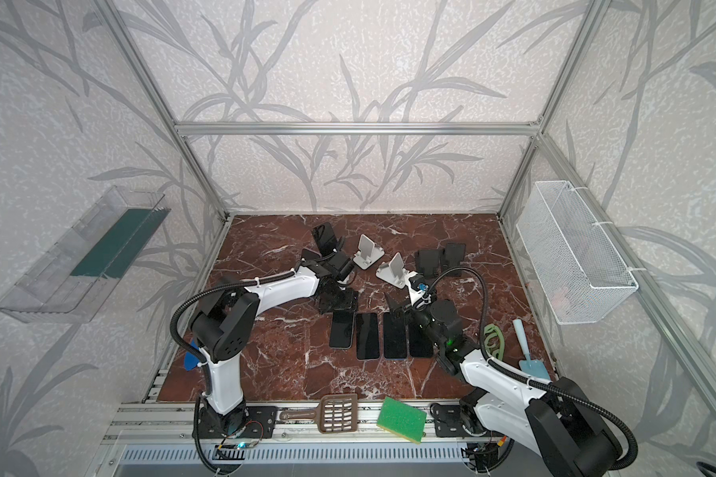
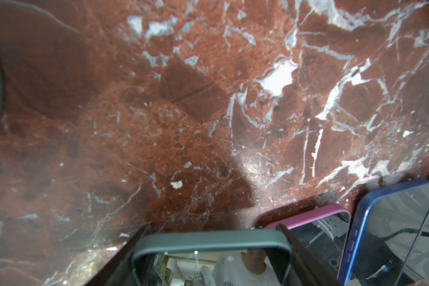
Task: Remove the phone from the phone stand
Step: Place the phone at the center of the table.
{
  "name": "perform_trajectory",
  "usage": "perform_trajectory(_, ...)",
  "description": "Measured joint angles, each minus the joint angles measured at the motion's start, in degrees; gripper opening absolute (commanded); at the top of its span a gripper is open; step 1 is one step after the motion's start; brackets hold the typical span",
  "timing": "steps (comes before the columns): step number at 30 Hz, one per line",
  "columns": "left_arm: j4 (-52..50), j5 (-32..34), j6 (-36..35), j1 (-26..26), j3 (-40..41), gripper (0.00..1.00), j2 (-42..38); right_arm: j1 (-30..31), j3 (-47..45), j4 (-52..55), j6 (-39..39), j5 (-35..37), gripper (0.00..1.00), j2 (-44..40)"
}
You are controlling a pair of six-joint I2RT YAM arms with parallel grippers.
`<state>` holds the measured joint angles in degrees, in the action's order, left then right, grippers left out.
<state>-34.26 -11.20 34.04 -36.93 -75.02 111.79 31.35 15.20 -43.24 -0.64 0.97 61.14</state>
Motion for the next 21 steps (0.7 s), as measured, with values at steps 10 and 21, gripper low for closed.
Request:
perform_trajectory(10,-0.87,-1.03,-0.04,0.31,-1.40,0.81,0.94,0.00,0.00,0.00,0.00,-0.39,0.99,0.00)
perform_trajectory(21,-0.72,0.44,-1.09,0.31,-1.05,0.79,0.24,0.00,-0.02,0.00,0.00,-0.55,0.99,-0.02)
